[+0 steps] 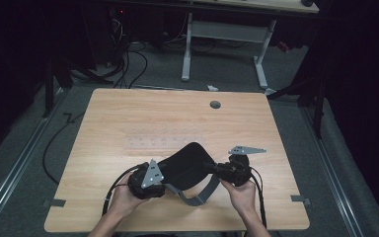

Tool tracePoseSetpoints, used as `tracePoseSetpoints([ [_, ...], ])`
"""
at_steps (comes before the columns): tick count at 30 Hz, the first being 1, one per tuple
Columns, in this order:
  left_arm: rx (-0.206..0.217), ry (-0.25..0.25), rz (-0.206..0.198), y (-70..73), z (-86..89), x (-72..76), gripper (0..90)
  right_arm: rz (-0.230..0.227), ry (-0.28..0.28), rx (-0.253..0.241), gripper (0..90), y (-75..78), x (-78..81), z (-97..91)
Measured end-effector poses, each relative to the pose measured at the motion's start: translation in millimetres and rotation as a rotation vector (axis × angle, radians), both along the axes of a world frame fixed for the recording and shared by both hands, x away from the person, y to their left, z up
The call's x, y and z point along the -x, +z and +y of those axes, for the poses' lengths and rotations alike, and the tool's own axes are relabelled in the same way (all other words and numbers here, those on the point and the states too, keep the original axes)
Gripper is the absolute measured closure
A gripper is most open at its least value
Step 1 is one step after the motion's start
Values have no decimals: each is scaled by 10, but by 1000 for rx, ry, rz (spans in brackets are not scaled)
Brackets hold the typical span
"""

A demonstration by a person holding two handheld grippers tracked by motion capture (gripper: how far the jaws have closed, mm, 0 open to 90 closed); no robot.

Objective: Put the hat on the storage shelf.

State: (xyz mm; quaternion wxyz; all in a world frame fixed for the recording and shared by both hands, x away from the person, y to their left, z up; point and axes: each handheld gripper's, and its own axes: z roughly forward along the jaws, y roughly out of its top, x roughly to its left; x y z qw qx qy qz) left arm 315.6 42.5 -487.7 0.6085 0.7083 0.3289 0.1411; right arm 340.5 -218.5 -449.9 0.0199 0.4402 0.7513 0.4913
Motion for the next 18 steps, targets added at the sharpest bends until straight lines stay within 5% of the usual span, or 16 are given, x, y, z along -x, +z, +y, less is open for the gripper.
tracePoseSetpoints([
  [10,-11,-8,-36,25,57,41,621,-8,28,-23,849,20,-26,94],
  [18,4,-78,-17,44,114,52,741,-6,19,-23,824,-1,-35,123],
])
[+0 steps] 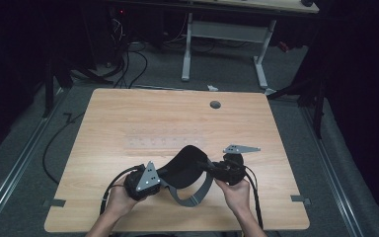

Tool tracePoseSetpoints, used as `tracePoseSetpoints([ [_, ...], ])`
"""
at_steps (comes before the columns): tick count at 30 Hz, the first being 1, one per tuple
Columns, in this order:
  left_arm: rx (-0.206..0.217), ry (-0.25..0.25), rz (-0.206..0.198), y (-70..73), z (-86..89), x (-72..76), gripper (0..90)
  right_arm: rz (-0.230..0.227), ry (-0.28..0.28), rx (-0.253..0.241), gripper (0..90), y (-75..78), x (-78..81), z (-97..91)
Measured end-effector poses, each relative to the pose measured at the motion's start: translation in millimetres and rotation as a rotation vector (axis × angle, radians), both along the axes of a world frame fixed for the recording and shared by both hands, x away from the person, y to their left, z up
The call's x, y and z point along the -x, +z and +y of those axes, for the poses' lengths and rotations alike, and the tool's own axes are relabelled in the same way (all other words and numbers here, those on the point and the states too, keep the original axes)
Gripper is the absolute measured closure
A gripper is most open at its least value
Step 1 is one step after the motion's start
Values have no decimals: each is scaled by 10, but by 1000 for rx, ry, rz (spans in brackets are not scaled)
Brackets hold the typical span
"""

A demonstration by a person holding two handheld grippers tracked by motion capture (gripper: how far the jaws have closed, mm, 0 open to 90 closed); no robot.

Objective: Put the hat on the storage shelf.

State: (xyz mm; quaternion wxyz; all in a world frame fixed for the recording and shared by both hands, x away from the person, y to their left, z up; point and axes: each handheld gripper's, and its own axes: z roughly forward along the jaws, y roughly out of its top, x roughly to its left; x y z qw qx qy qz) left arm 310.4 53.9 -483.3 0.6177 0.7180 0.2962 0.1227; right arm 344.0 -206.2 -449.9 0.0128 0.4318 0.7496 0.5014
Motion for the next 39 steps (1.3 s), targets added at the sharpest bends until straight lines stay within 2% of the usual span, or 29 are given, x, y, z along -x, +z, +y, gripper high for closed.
tracePoseSetpoints([
  [2,2,-26,2,24,21,12,755,-1,1,-3,817,-3,-5,-2],
  [5,6,-80,26,55,39,51,840,-11,-16,0,744,-2,-6,-1],
  [8,-17,-66,19,34,28,58,862,-27,-27,3,707,-2,9,0],
  [11,23,-49,50,51,97,36,863,-47,-51,14,645,3,45,-35],
  [13,27,-35,50,60,120,32,863,-62,-70,12,636,-1,81,-113],
  [14,29,-31,54,69,143,29,863,-62,-70,12,636,-1,81,-113],
  [17,78,-16,78,105,207,13,863,-67,-112,28,615,-49,100,-237],
  [19,81,-15,83,113,230,5,864,-58,-133,28,604,-102,96,-302],
  [20,99,-10,91,121,242,0,864,-58,-133,28,604,-102,96,-302],
  [24,140,8,117,166,297,-8,863,-41,-193,75,575,-254,85,-434],
  [29,151,17,116,172,340,-14,863,-63,-254,163,540,-385,71,-532],
  [31,160,25,118,176,355,-25,863,-69,-271,187,528,-431,53,-564],
  [32,179,30,120,195,373,-19,864,-66,-284,199,524,-451,47,-578],
  [34,181,31,118,203,387,-18,863,-68,-297,217,520,-469,45,-589],
  [35,193,36,119,216,409,-19,864,-72,-310,259,511,-511,27,-622],
  [39,212,66,116,223,459,-45,864,-78,-351,327,496,-573,5,-673],
])
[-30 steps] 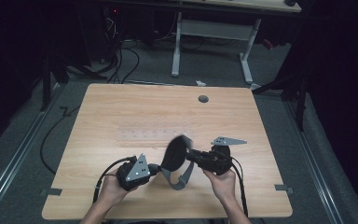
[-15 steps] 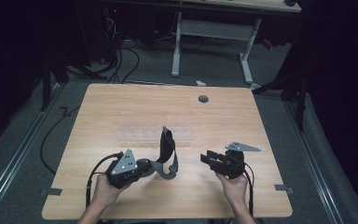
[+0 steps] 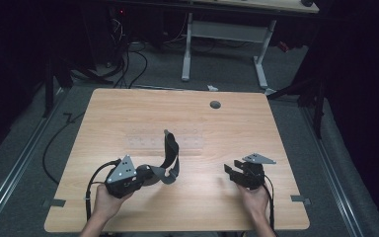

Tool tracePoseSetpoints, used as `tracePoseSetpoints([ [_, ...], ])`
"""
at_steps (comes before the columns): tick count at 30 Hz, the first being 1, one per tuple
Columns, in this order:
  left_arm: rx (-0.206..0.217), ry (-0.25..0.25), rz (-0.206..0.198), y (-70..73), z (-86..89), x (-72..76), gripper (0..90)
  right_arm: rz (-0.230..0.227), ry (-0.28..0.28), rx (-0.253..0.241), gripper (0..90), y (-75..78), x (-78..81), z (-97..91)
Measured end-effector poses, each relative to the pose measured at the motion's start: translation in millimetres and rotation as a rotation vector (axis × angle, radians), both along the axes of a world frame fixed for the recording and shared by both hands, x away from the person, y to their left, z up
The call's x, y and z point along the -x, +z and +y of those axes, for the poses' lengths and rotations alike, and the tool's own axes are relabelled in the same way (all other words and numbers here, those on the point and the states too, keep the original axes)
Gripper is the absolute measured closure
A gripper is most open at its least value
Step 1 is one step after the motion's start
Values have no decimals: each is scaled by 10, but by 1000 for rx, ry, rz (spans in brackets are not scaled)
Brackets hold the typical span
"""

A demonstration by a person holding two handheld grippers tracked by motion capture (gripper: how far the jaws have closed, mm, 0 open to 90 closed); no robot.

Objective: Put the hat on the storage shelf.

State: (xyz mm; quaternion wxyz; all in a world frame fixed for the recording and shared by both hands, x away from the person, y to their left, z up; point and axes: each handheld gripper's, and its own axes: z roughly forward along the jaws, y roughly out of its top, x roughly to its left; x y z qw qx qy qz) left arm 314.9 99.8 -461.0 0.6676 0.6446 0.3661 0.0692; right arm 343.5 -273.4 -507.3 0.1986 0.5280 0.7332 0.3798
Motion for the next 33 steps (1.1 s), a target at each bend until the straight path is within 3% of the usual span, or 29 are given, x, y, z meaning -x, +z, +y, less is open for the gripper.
tracePoseSetpoints([
  [6,20,27,3,41,61,-20,864,3,-68,19,485,-81,-55,-114],
  [8,28,31,1,55,72,-22,863,-8,-89,53,485,-101,-72,-133],
  [12,41,52,0,85,102,-44,863,3,-126,74,441,-145,-110,-180],
  [21,87,91,-5,208,207,-110,863,18,-138,142,435,-232,-148,-188],
  [33,116,110,-12,350,248,-178,863,20,-129,143,418,-234,-156,-212],
])
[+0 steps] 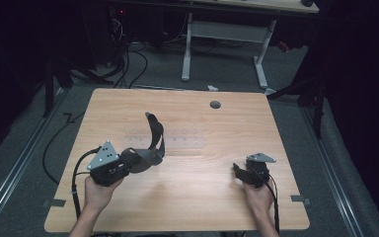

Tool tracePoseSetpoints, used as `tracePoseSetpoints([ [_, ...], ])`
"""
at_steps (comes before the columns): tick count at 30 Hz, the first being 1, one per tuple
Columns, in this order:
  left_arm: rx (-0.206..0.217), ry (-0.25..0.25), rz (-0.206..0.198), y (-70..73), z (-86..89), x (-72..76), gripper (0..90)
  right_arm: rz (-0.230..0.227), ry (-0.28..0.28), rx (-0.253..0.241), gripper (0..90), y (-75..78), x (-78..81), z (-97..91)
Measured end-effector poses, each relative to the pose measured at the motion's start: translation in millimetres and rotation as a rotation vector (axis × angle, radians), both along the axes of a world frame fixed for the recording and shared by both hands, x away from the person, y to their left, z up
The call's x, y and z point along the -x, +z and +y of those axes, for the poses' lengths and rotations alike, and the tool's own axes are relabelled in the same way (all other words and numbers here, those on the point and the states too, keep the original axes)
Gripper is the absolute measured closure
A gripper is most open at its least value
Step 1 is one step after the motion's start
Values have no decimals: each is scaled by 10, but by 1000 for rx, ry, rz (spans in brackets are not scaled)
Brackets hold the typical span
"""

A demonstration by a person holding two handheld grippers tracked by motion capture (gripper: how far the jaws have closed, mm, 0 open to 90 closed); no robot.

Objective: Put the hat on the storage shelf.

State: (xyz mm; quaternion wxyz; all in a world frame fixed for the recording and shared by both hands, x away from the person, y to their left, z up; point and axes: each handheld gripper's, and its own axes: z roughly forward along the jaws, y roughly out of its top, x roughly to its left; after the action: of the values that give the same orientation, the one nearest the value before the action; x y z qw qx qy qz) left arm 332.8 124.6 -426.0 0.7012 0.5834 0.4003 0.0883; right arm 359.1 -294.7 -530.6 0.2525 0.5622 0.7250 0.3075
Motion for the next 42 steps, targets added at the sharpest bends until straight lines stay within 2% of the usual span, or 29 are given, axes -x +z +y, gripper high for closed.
tracePoseSetpoints([
  [6,-7,-1,-6,69,13,-42,863,0,-1,0,417,0,2,1],
  [11,26,21,0,131,70,-125,862,-2,-1,0,418,-2,2,2],
  [19,32,56,-11,193,99,-256,863,-2,-2,0,417,-2,2,3],
  [22,28,89,-27,212,127,-347,863,-1,-3,-2,417,-1,4,5],
  [27,21,118,-28,217,175,-438,863,-1,-3,-1,415,-1,4,6],
  [33,38,170,-28,211,267,-589,863,-2,-3,-1,415,-2,5,6],
  [42,1,232,-49,139,314,-797,862,-3,-3,0,414,-2,5,7],
])
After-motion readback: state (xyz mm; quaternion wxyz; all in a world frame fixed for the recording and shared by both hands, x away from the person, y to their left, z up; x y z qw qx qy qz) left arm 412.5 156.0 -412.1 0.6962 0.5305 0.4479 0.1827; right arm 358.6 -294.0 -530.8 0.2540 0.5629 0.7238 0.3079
